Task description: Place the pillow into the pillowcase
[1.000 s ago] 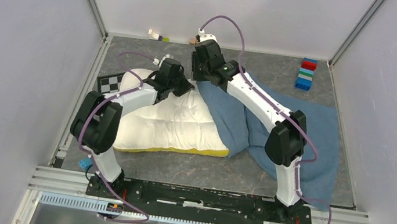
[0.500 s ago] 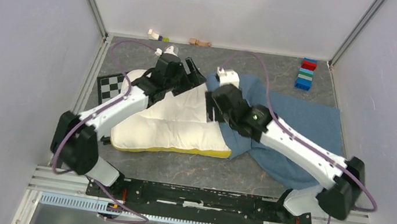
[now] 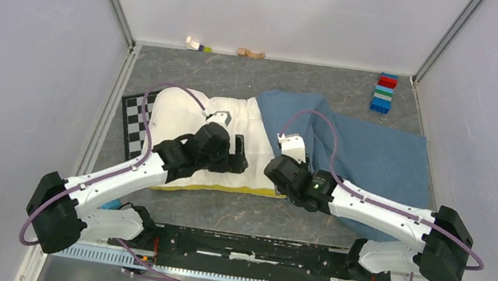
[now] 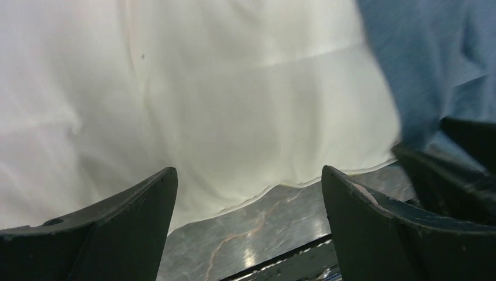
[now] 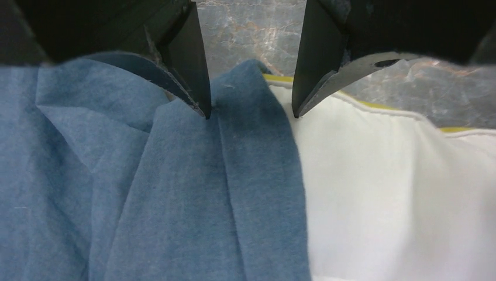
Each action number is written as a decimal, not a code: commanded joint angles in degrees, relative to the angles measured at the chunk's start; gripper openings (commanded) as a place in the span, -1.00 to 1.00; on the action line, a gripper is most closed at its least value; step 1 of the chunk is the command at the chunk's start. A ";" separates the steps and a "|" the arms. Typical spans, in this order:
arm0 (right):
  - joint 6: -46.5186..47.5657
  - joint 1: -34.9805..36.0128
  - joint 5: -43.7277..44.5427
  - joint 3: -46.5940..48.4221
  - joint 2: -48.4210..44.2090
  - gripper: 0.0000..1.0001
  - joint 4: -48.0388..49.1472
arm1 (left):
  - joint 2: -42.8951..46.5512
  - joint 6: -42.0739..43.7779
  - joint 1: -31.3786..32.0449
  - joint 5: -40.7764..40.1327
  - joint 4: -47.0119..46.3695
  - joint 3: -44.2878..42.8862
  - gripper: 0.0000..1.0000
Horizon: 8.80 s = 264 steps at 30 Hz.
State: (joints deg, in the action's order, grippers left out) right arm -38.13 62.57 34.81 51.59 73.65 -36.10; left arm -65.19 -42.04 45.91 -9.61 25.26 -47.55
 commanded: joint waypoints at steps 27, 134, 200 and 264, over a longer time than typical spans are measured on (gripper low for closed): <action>10.19 5.99 6.84 15.17 -0.06 -0.99 -1.08 | -6.00 -4.62 4.10 -5.28 -4.48 2.20 -0.95; 33.56 -27.43 -18.23 55.96 50.75 0.56 18.49 | -37.68 14.46 -28.10 -12.46 13.77 -40.54 1.00; 4.22 -3.26 -5.13 -20.65 -5.75 0.84 33.41 | -31.91 9.27 -23.17 0.67 1.59 -29.47 -0.95; 43.05 -29.17 -22.66 13.02 5.48 0.61 15.03 | 3.75 -6.28 3.31 -2.21 14.43 -4.40 1.00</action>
State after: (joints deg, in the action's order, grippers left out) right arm -4.91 32.64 16.67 71.75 79.09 -25.19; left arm -68.84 -37.63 49.10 -4.05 39.86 -59.22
